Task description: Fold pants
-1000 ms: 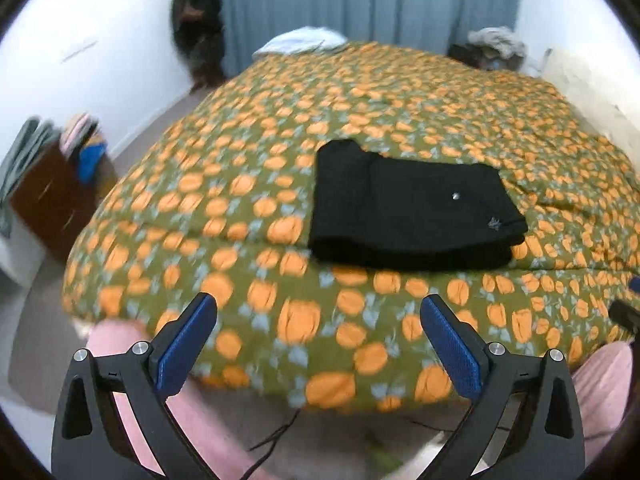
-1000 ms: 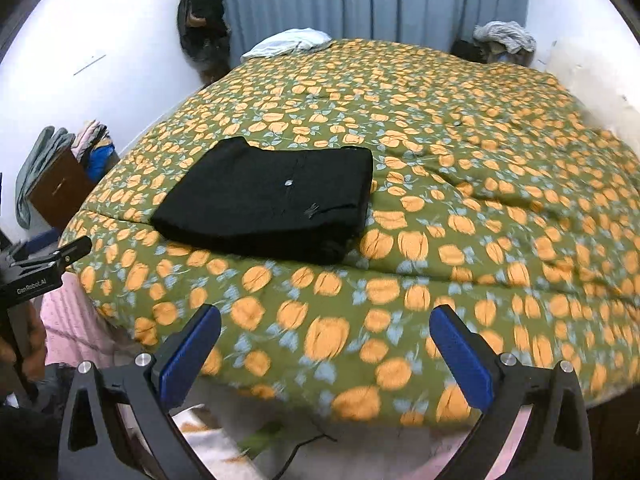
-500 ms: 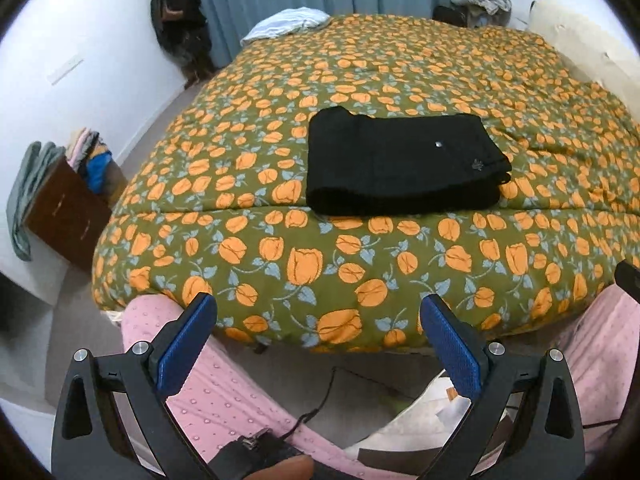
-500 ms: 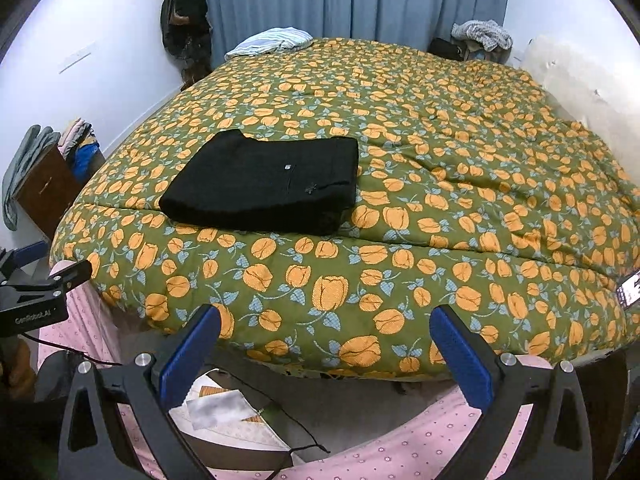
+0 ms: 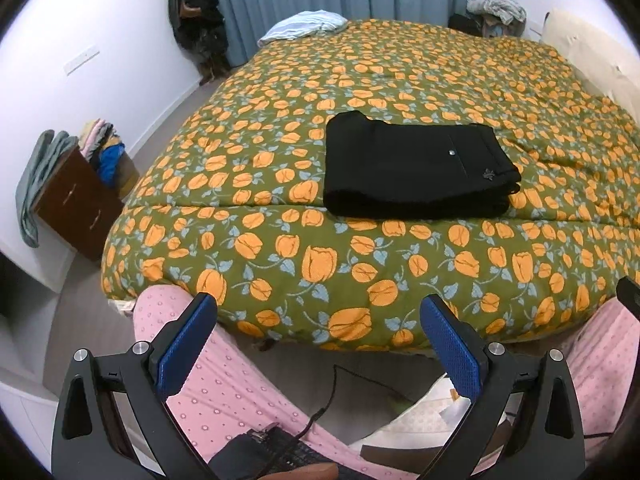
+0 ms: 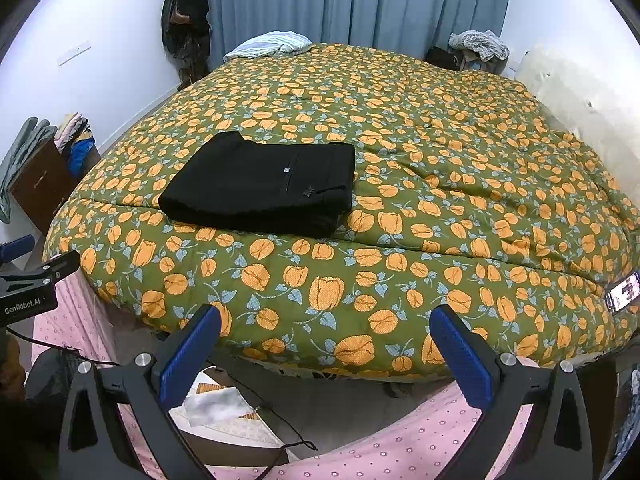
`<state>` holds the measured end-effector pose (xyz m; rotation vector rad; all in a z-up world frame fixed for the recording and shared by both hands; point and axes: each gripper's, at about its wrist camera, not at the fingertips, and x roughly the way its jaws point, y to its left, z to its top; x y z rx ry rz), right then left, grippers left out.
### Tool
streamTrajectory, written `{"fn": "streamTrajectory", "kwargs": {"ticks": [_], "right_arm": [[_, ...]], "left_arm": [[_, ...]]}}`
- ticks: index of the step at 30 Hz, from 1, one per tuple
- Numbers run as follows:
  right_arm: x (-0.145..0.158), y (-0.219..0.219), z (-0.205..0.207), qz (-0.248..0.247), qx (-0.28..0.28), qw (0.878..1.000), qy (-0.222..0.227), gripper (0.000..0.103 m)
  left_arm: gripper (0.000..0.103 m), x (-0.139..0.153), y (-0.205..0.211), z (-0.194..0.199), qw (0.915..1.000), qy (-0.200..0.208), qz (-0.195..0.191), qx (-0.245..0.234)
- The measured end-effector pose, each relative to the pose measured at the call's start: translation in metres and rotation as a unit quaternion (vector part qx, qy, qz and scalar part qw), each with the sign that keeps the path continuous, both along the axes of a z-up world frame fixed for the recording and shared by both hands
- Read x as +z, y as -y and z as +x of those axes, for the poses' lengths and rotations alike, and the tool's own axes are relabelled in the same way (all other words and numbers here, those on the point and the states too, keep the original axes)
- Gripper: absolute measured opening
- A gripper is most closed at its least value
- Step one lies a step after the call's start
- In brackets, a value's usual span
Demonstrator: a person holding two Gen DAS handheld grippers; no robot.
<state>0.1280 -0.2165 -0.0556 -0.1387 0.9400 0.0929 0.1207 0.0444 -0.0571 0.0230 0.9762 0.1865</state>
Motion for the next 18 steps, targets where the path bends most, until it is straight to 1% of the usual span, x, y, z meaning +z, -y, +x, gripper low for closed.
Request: {"fn": "streamTrajectory", "kwargs": {"ticks": [18], "right_arm": [[0.0, 0.0, -0.003, -0.001, 0.0, 1.0, 0.004, 0.103]], "left_arm": [[0.101, 0.005, 0.011, -0.003, 0.9999, 0.006, 0.001, -0.009]]}}
